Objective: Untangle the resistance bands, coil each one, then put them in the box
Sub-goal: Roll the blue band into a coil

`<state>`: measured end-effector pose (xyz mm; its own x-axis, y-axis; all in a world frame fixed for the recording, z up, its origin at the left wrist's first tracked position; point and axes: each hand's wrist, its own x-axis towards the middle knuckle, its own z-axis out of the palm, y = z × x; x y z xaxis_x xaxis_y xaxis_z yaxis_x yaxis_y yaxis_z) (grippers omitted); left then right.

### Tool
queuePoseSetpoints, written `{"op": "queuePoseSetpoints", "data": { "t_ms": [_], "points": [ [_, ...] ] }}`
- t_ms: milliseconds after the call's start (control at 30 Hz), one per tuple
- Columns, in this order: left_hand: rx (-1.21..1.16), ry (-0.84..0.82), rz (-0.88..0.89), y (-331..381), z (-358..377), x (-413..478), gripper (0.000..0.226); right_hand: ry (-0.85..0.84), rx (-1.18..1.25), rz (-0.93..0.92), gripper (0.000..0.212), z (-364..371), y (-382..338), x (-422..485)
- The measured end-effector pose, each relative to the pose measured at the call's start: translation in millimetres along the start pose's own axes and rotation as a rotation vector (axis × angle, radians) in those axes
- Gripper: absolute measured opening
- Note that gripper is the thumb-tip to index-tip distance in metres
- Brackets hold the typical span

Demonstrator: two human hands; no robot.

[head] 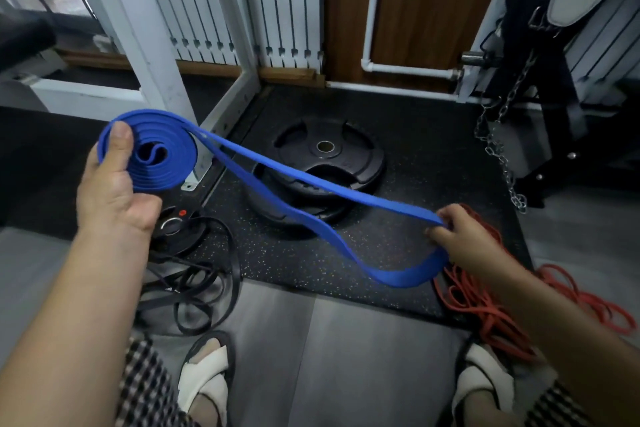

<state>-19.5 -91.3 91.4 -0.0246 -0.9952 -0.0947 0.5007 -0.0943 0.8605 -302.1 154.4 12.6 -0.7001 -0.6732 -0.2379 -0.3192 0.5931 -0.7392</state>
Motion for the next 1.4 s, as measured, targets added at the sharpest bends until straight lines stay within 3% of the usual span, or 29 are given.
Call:
{"op": "queuePoseSetpoints", "data": {
  "t_ms": [67,167,267,400,500,567,667,733,867,933,1067,1400],
  "points": [
    [0.008,-0.022,0.003,-5,6,0,0.027,-0.054,0.363,0.126,0.010,-4,6,-1],
    [0.022,-0.029,-0.007,-13,12,-1,0.015,-0.063,0.417,0.137,0.011,-11,20,0],
    [0.076,-0.051,0.030,-16,19,-7,0.007,-0.088,0.012,0.035,0.014,-22,29,4],
    [0.219,-0.268,0.116,-18,37,-30,0.013,-0.316,-0.732,0.022,0.024,-18,27,-3],
    [0.344,-0.466,0.046,-21,49,-48,0.020,-0.345,-0.932,-0.004,0.033,-11,12,-12],
    [0.454,-0.578,-0.026,-30,54,-62,0.027,-0.263,-0.765,-0.102,0.052,-5,-6,-15],
    [0.638,-0.726,-0.062,-56,61,-85,0.026,-0.303,0.043,-0.233,0.070,14,-51,-27],
    [0.699,-0.782,-0.079,-69,63,-95,0.023,-0.373,0.369,-0.282,0.071,25,-73,-30],
    [0.657,-0.787,-0.145,-67,66,-93,0.021,-0.373,0.513,-0.332,0.037,28,-91,-26],
    [0.591,-0.775,-0.171,-61,66,-90,0.021,-0.377,0.569,-0.334,0.030,25,-95,-23],
    [0.475,-0.765,-0.205,-56,67,-89,0.031,-0.464,0.680,-0.345,0.024,24,-100,-20],
    [0.038,-0.469,-0.246,-61,72,-85,0.023,-0.343,0.809,-0.329,0.030,43,-105,-16]
  ]
}}
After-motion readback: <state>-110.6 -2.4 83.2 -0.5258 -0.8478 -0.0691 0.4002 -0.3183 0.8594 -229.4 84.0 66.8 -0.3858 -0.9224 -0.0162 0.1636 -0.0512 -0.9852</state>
